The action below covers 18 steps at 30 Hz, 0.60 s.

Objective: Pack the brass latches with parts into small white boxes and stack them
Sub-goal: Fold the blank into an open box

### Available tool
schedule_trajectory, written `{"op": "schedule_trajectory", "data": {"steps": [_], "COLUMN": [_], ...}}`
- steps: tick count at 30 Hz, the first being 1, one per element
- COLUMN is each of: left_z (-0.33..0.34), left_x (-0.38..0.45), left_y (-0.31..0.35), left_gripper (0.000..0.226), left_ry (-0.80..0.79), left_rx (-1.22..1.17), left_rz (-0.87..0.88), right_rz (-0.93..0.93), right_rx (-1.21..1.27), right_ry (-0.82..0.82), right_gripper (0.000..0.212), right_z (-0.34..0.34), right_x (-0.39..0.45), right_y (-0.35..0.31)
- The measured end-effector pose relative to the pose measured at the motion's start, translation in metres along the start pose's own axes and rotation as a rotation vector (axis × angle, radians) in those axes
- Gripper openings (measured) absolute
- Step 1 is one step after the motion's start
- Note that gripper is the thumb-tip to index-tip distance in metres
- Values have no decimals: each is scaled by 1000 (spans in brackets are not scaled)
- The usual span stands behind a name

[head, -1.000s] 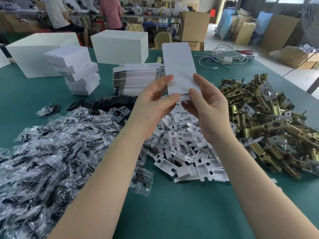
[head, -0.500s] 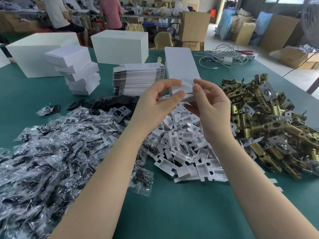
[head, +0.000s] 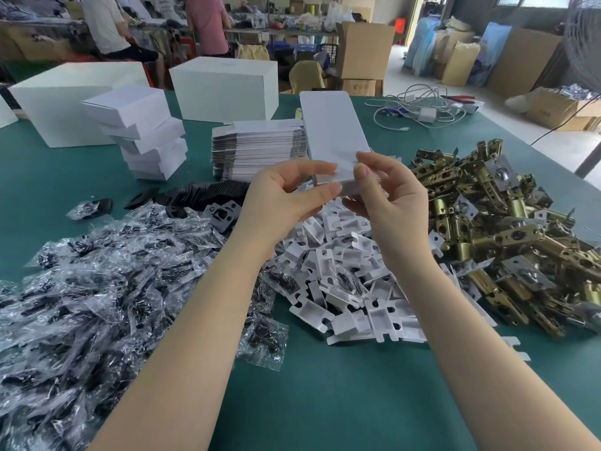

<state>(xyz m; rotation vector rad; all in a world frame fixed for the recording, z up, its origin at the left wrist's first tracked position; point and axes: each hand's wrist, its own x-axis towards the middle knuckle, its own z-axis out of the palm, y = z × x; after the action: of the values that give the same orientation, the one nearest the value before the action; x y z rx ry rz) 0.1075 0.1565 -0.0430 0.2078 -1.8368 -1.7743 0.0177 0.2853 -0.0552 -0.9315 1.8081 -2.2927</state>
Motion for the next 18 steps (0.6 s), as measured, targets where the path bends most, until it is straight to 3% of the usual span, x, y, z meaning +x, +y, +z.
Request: {"op": "schedule_trajectory", "data": {"steps": [3, 7, 18], "left_z": [0, 4, 0], "left_x": [0, 0, 7], "left_y": [1, -1, -8], "left_gripper": [18, 13, 24], "left_ry": [21, 36, 133], "left_rx": [-37, -74, -464], "left_rz": [-33, -66, -378], "right_rz": [-42, -50, 171], "right_rx": [-67, -94, 106], "right_ry": [-55, 3, -9], "right_gripper": [30, 24, 29], "right_z": [-3, -4, -4], "right_x": [1, 2, 4], "right_y": [-1, 5, 14]}}
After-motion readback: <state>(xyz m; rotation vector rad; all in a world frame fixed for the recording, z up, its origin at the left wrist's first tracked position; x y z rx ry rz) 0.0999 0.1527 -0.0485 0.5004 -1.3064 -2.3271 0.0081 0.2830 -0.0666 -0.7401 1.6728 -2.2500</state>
